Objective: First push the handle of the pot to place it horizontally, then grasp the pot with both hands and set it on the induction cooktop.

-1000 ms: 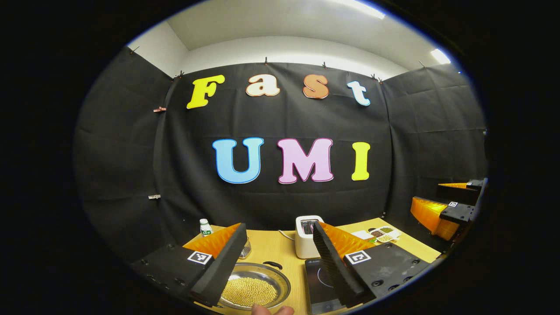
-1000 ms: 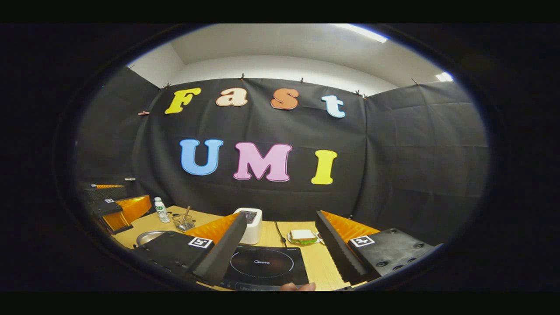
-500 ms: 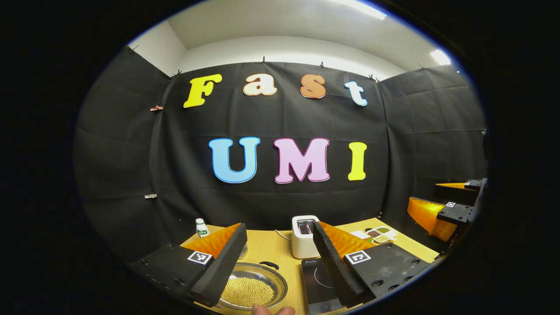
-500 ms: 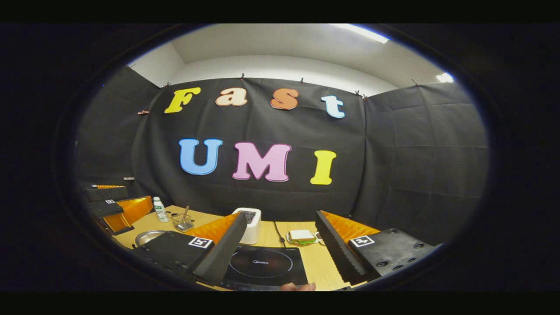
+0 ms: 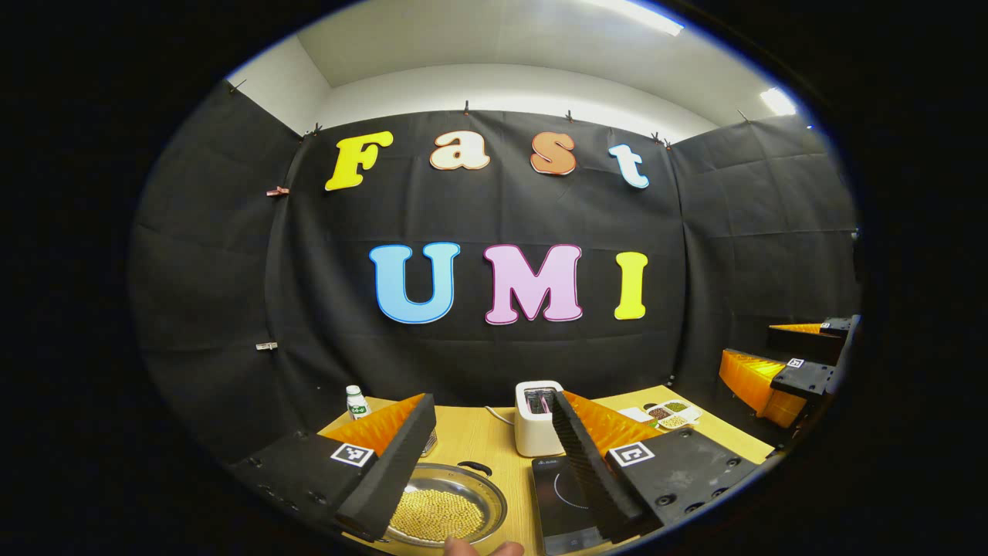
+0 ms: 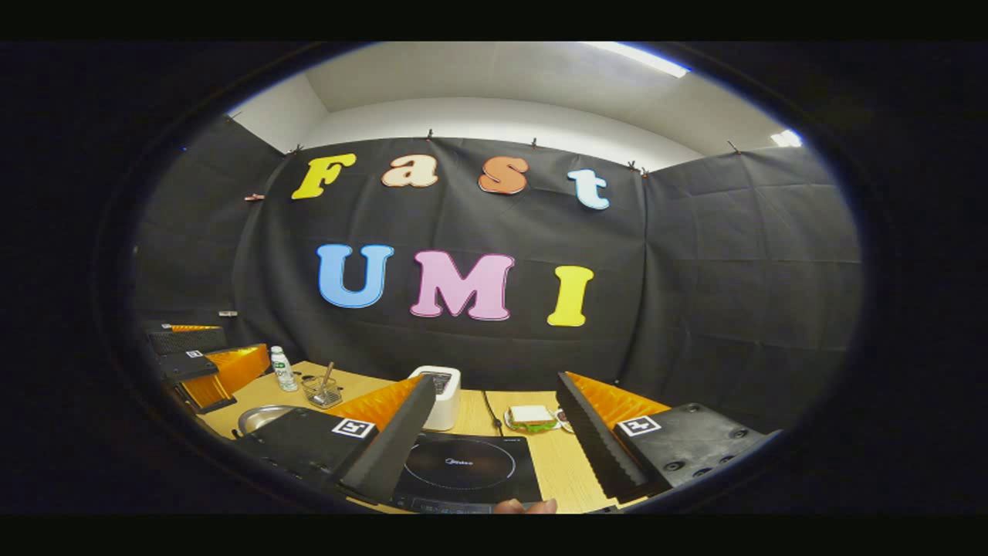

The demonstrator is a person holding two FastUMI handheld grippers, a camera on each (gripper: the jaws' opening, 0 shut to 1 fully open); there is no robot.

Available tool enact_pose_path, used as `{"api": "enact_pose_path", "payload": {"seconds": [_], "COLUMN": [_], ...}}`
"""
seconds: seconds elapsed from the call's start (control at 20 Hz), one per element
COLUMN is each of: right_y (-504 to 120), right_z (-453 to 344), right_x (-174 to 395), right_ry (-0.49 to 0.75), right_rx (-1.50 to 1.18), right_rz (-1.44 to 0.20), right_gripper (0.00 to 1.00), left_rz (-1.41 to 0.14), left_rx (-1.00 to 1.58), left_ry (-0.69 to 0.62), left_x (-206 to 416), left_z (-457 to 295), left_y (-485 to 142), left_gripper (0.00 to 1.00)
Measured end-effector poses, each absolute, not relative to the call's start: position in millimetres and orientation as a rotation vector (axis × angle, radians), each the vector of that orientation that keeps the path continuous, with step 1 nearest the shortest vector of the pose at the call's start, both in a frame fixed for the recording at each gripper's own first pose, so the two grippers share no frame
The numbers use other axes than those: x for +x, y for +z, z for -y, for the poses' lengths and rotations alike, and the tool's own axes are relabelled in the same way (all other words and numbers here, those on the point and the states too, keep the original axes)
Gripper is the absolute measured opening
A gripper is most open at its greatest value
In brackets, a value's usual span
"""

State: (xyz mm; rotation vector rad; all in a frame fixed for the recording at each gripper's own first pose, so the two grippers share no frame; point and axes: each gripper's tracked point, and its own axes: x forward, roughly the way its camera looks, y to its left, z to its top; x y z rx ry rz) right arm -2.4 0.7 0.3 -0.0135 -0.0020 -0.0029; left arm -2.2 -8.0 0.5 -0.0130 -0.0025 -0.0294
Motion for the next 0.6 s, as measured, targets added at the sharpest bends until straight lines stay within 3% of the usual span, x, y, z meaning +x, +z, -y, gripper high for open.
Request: {"api": "enact_pose_path", "payload": {"seconds": [0.3, 0.35, 0.6], "right_y": [-1.2, -0.9, -3.9], "right_z": [0.0, 0.8, 7.1], "right_x": [-3.8, -4.0, -4.4], "right_ry": [0.0, -0.001, -0.01], "right_rx": [-0.018, -0.021, -0.022], "right_rz": [0.0, 0.001, -0.005], "right_gripper": [0.98, 0.98, 0.96], "left_rz": [0.014, 0.015, -0.073], "left_rx": [-0.015, -0.019, 0.013], "left_ry": [-0.051, -0.067, -0.122], "left_x": [-5.9, -6.4, -9.6], "left_z": [13.1, 16.5, 26.1], "left_y": [2.6, 3.0, -16.6], "left_gripper": [0.92, 0.84, 0.19]}}
